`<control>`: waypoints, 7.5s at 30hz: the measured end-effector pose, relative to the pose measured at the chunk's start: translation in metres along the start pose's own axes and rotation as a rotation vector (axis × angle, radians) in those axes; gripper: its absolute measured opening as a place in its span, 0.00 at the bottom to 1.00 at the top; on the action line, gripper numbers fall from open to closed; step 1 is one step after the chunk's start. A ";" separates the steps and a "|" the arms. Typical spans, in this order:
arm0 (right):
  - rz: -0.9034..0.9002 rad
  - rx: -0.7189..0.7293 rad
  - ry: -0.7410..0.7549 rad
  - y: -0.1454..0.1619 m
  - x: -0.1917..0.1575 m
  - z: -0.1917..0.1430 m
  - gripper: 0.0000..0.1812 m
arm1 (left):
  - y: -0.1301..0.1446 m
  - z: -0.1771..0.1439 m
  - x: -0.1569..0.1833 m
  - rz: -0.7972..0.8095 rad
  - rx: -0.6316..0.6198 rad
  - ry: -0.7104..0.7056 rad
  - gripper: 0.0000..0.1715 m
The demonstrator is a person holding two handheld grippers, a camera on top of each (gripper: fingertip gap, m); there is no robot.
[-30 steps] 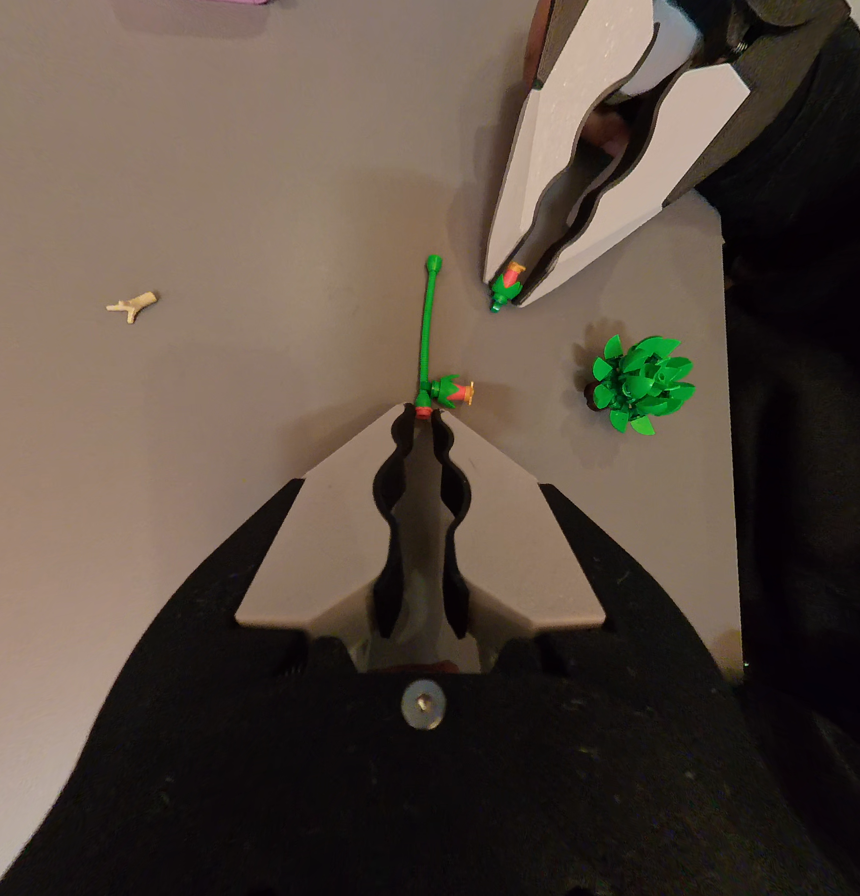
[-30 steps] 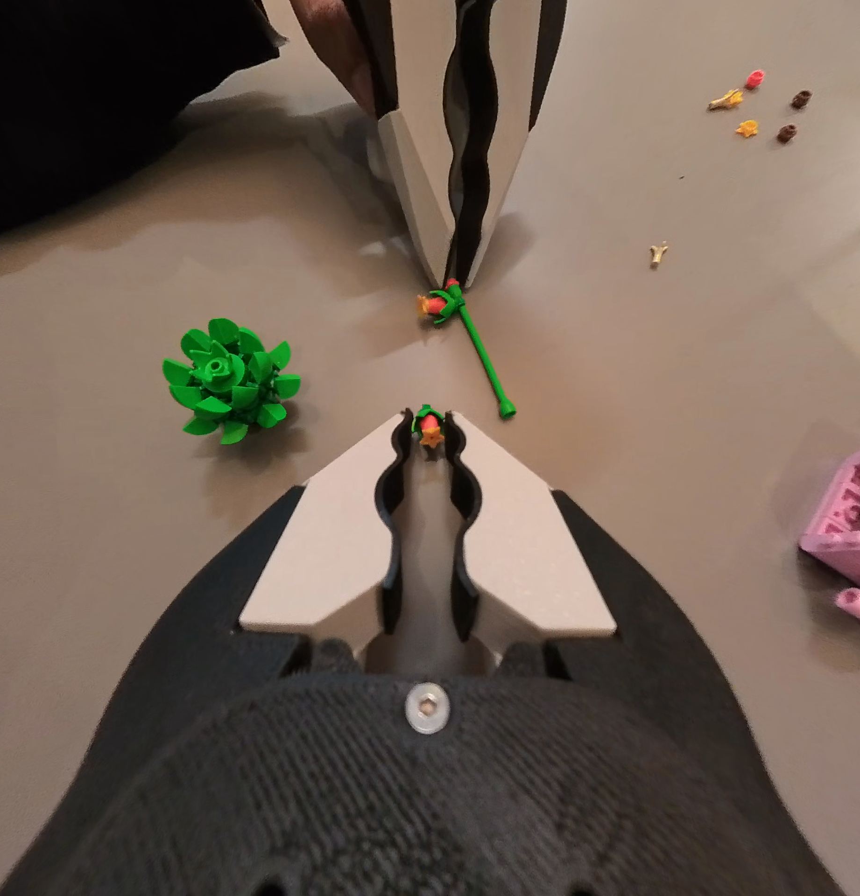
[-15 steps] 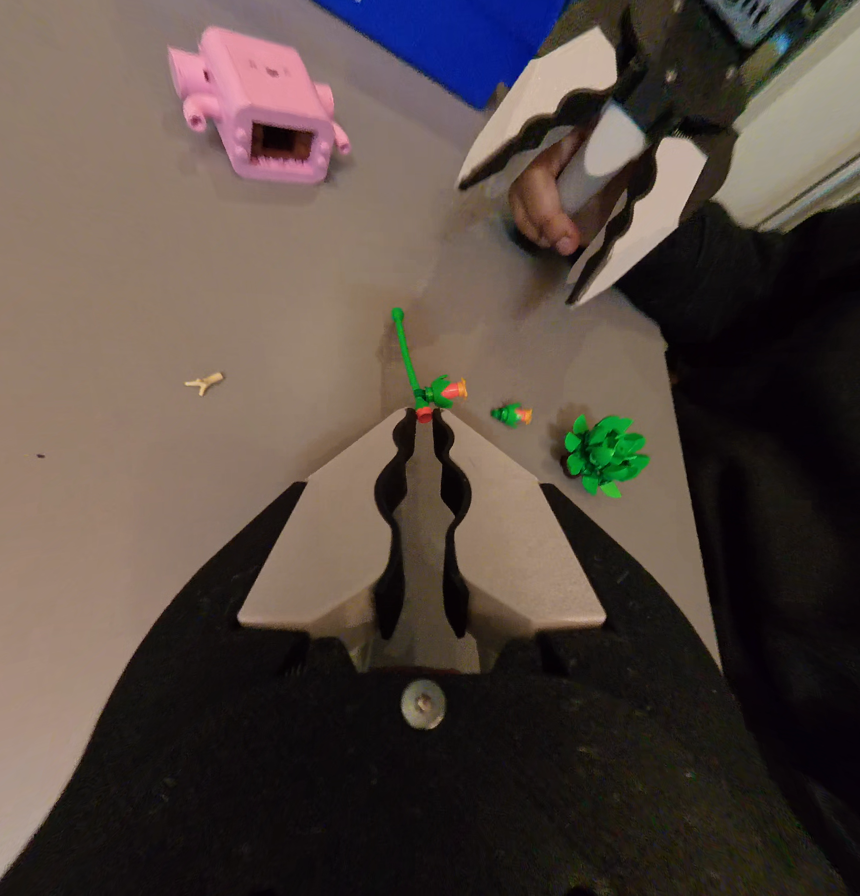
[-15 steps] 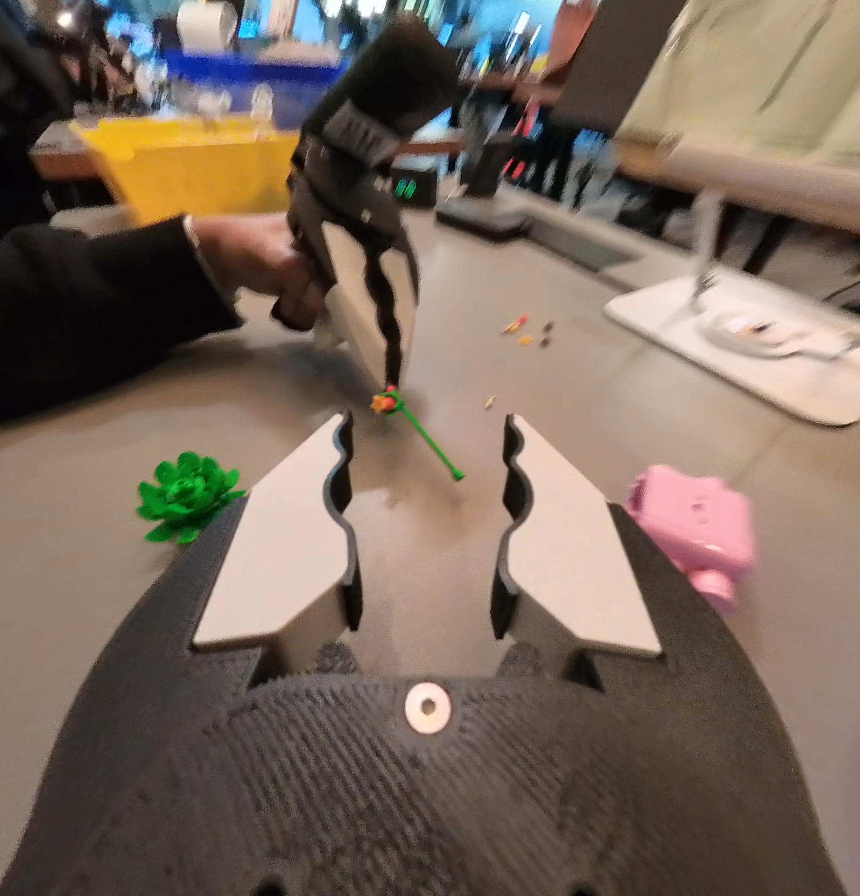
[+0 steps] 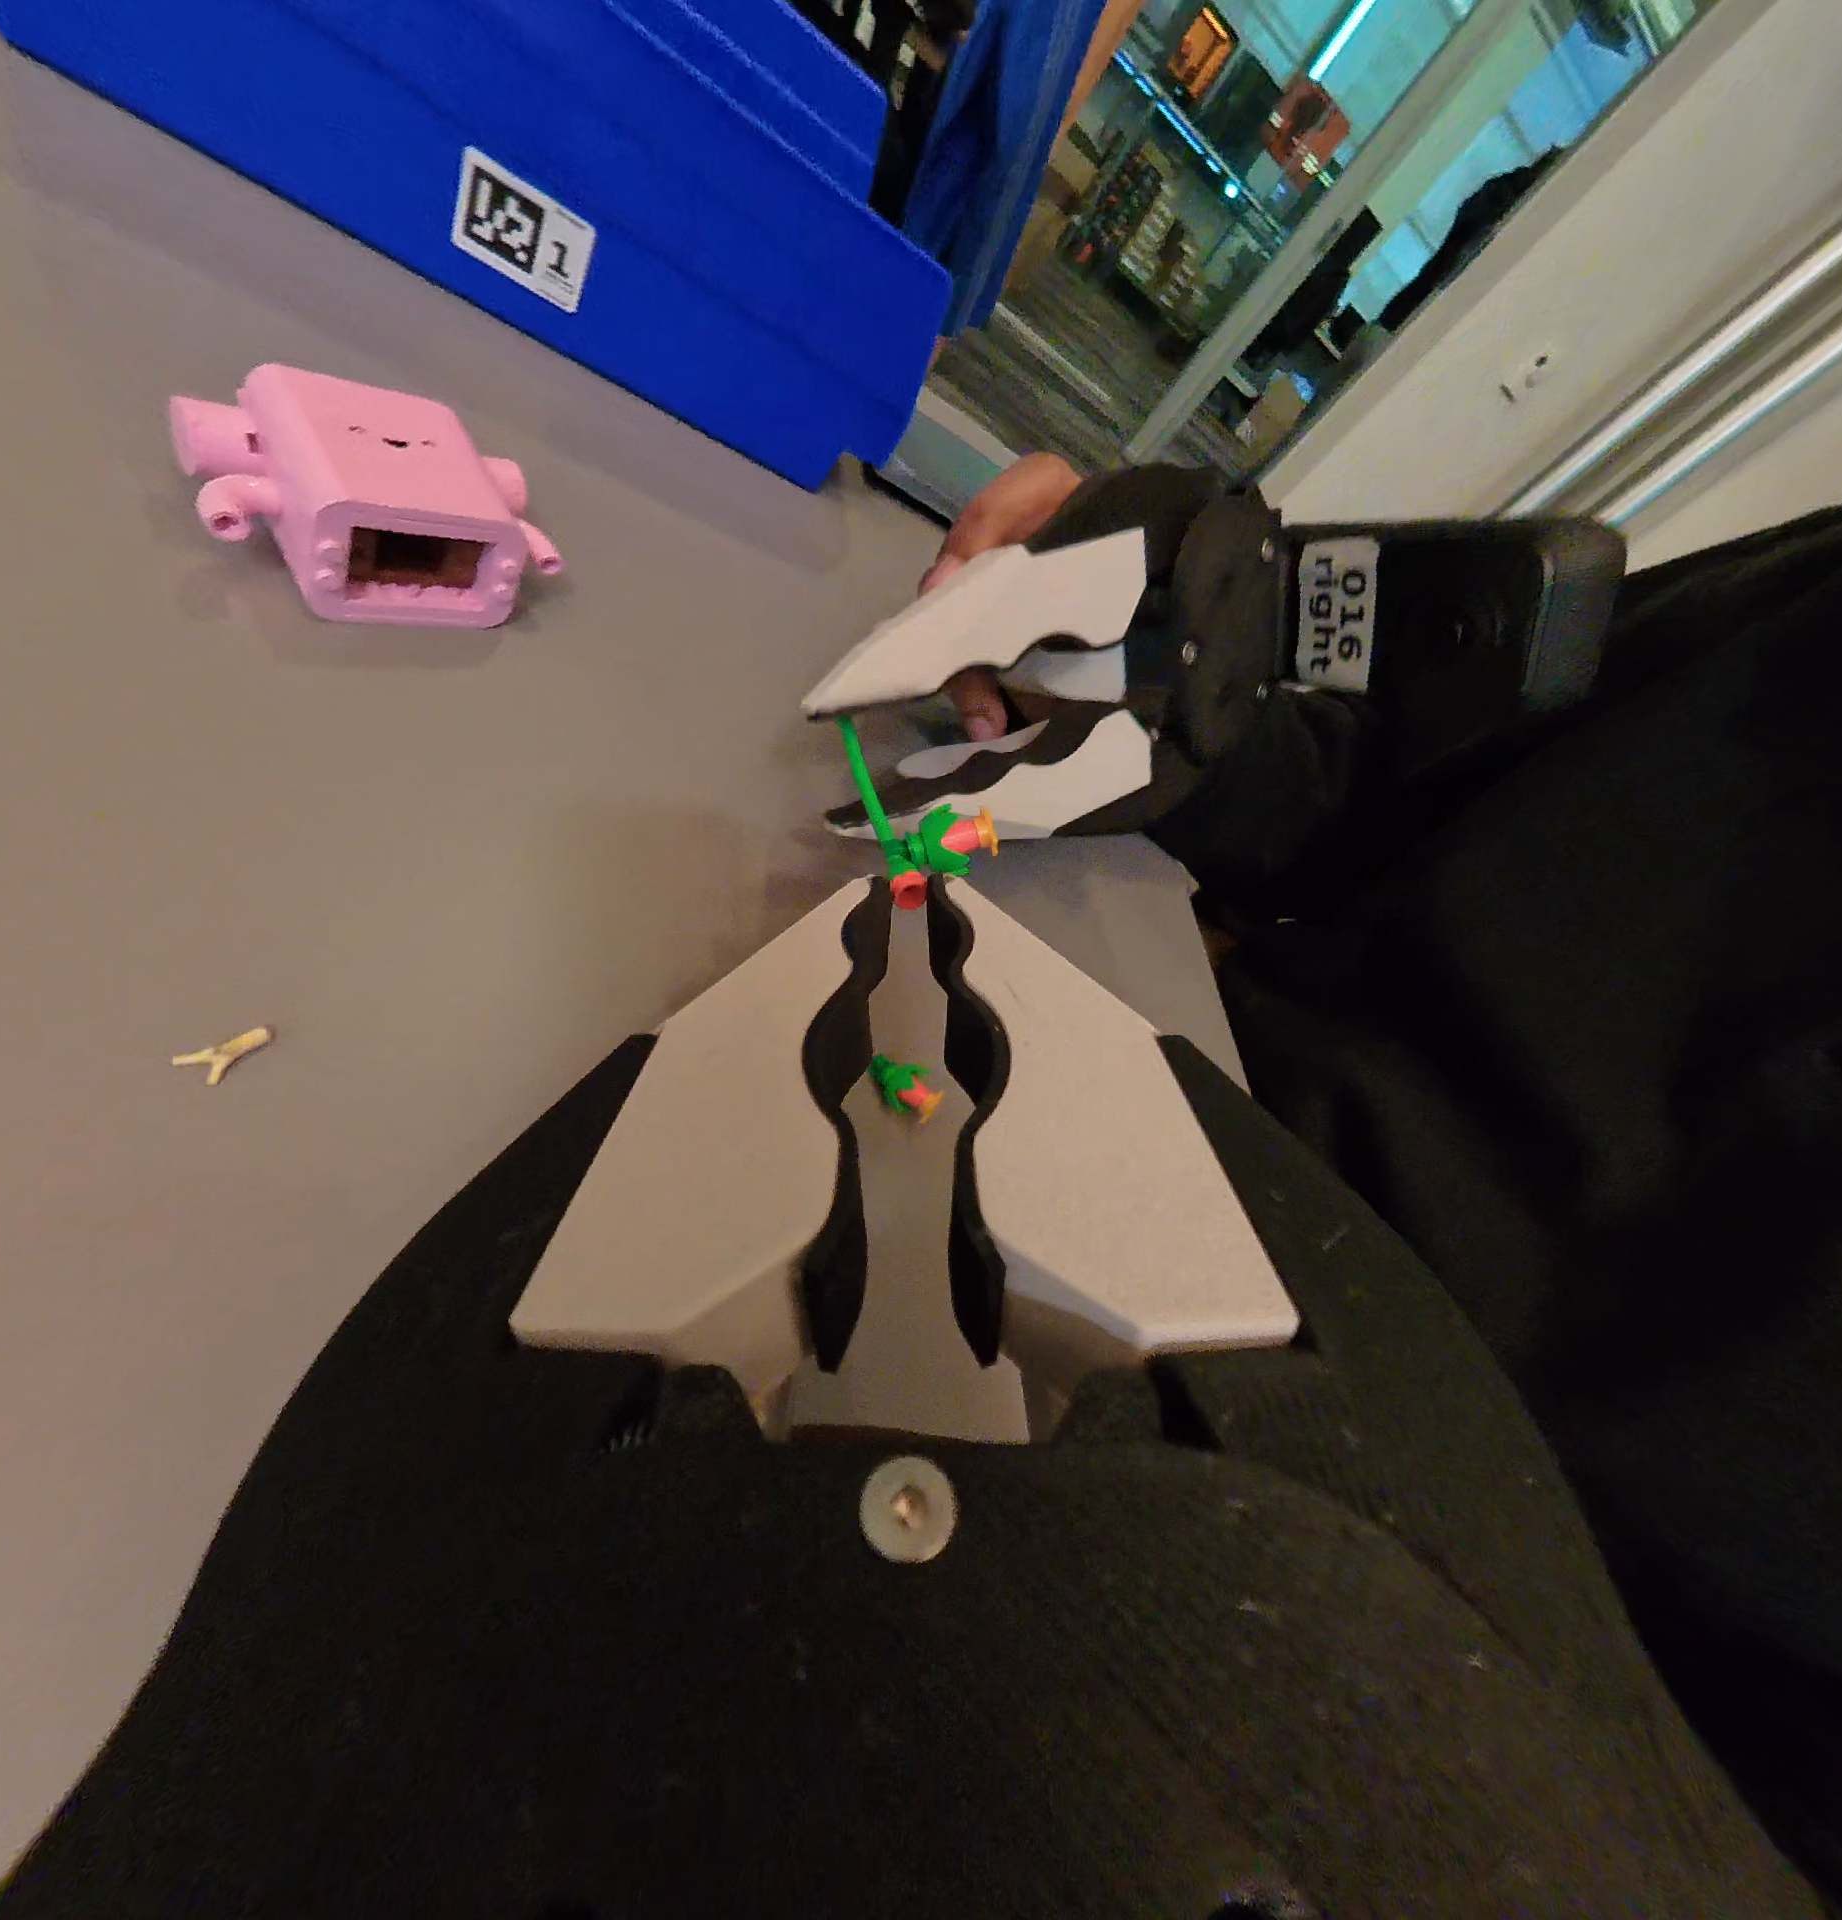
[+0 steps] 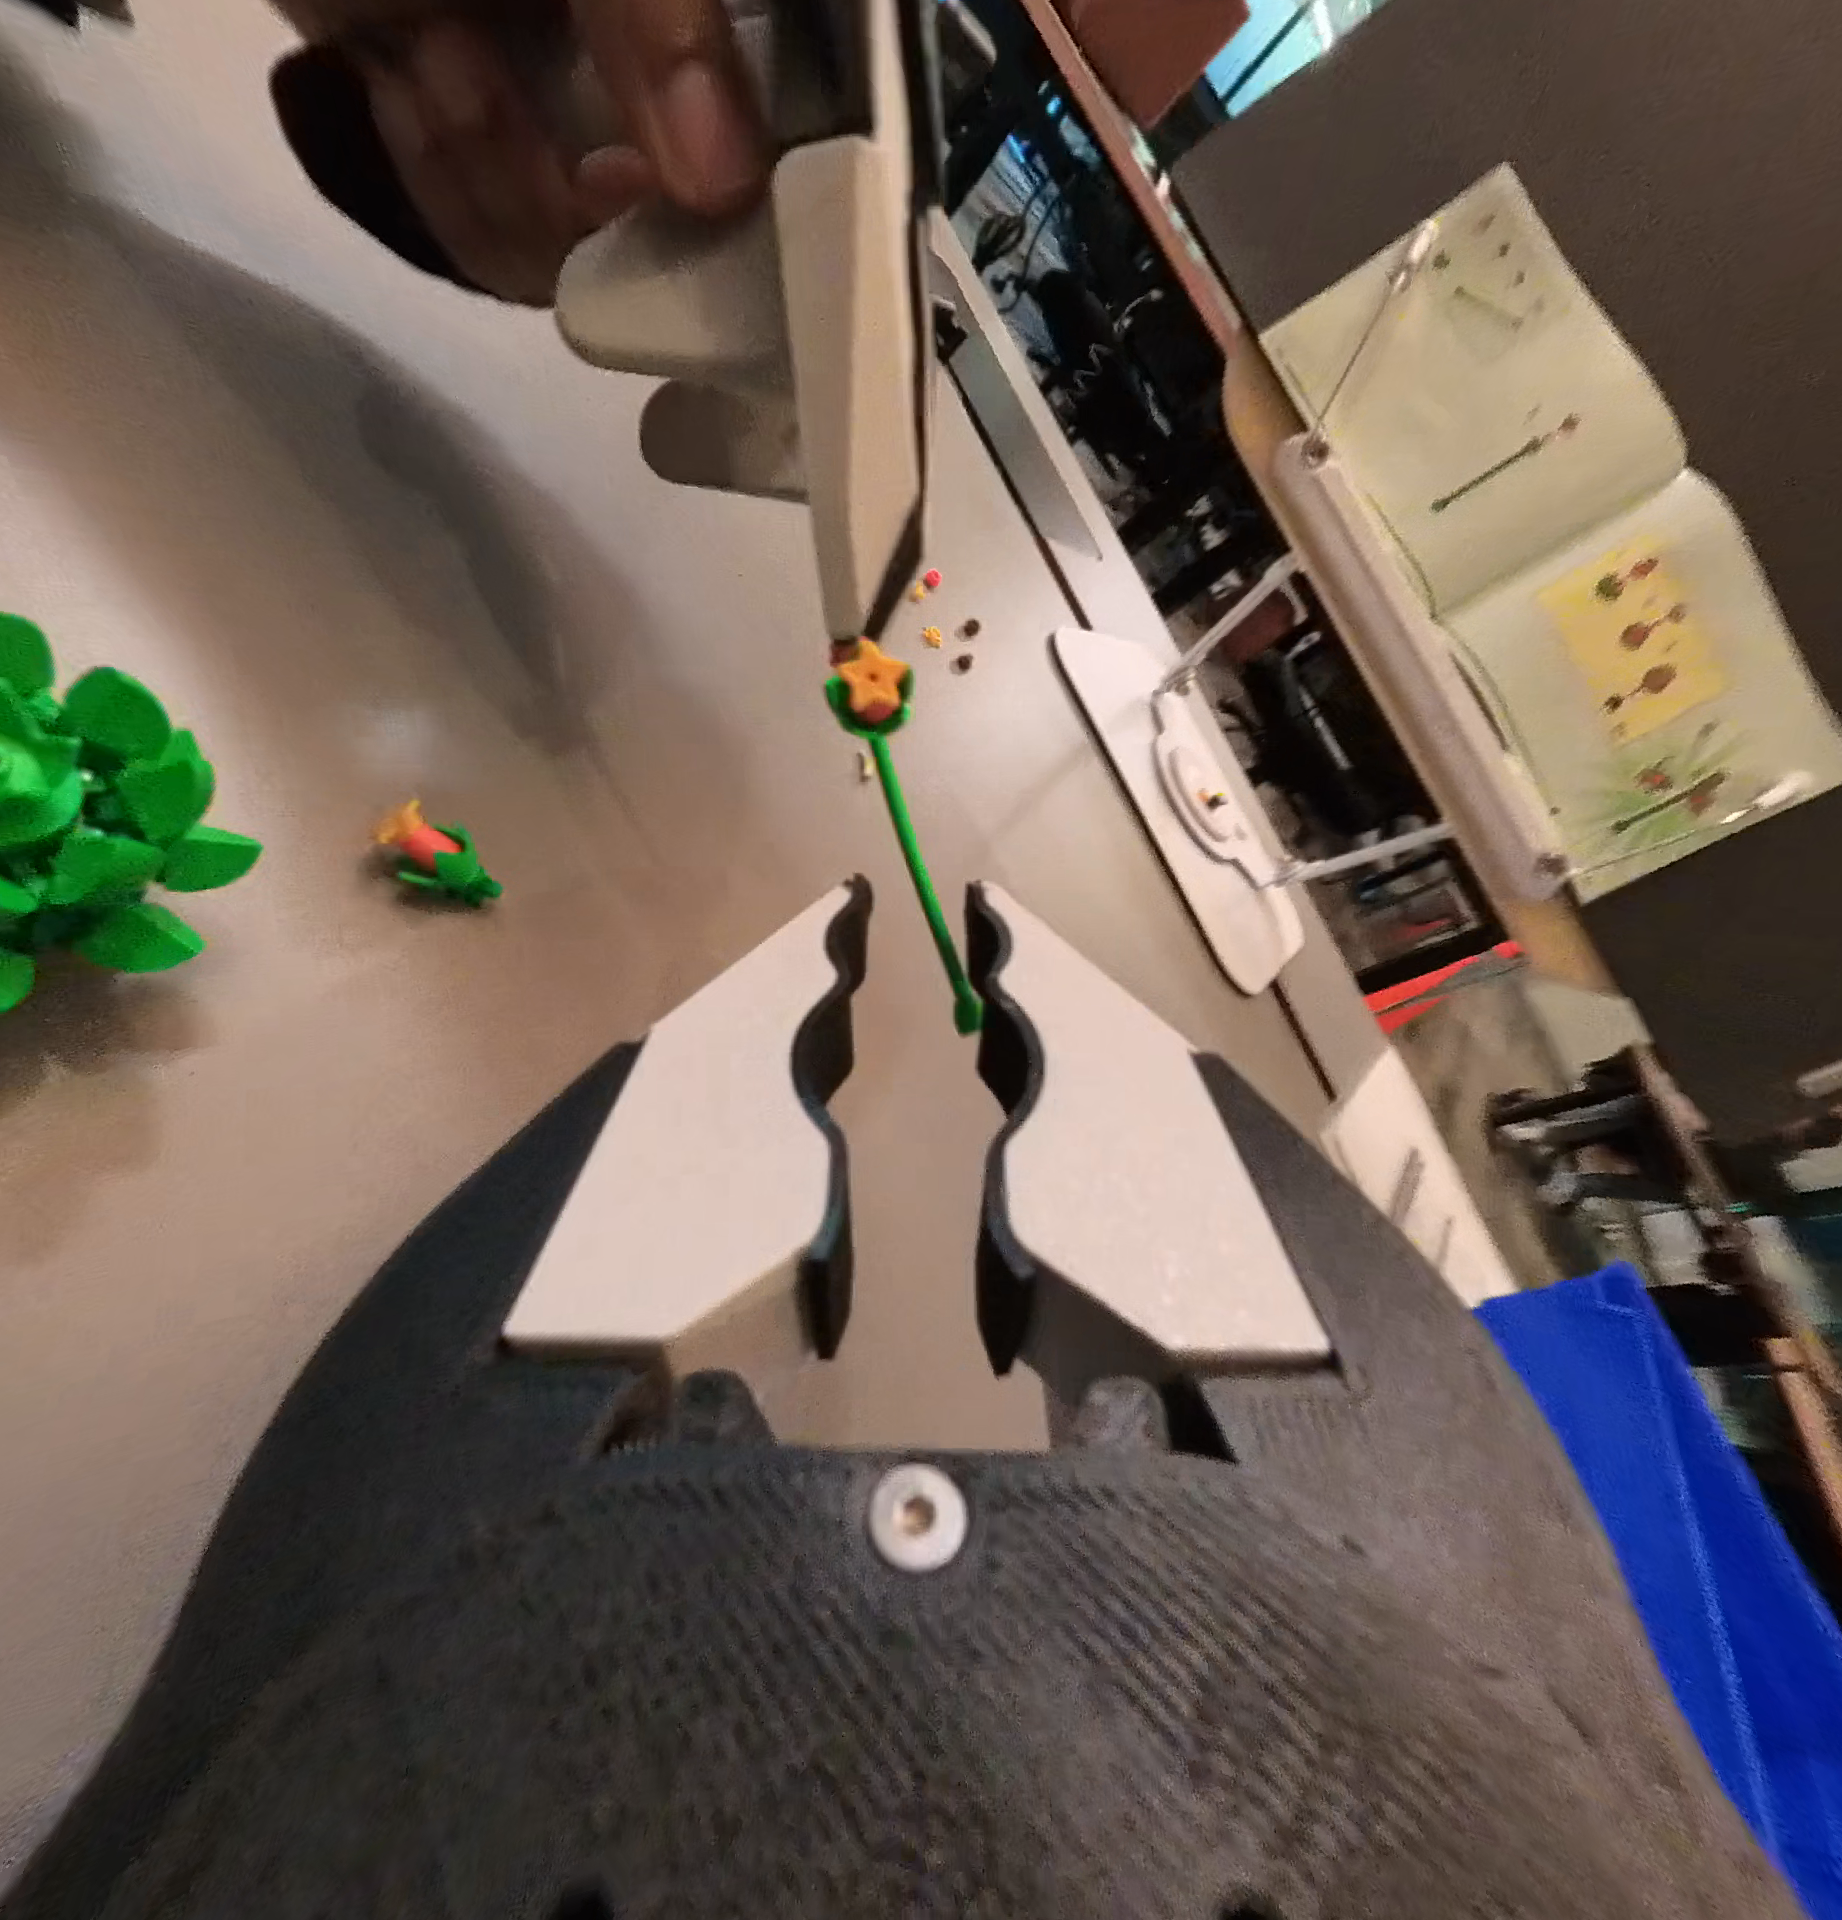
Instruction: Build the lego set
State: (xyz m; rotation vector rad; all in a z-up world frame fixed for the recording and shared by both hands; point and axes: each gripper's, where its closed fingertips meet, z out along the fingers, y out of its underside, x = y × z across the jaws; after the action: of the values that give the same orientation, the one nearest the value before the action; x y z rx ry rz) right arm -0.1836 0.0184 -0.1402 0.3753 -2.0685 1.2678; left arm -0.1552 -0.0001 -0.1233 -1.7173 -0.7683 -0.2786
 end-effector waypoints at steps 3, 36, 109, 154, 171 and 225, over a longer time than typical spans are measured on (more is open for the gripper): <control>-0.052 0.004 0.006 -0.005 -0.005 0.001 0.03 | 0.001 0.006 0.003 0.011 -0.019 0.006 0.02; 1.083 0.511 -0.732 -0.056 0.007 -0.039 0.00 | -0.049 0.021 0.046 0.135 0.243 0.151 0.03; 0.778 -0.238 -0.616 -0.005 -0.079 0.021 0.13 | -0.054 -0.034 -0.041 0.040 0.351 -0.354 0.02; 1.237 0.271 -0.353 -0.009 0.029 0.003 0.07 | -0.063 -0.019 -0.036 0.057 0.423 -0.304 0.02; 1.263 0.283 -0.337 -0.009 0.029 0.002 0.07 | -0.061 0.007 -0.042 0.121 0.375 -0.423 0.02; 1.382 0.326 -0.239 0.002 0.043 0.003 0.06 | -0.067 0.025 -0.035 0.014 0.439 -0.359 0.02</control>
State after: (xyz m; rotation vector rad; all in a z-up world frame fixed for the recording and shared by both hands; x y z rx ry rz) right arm -0.2174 0.0210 -0.1129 -1.0208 -2.2926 2.3949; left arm -0.2290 0.0187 -0.0985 -1.3649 -0.9940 0.2054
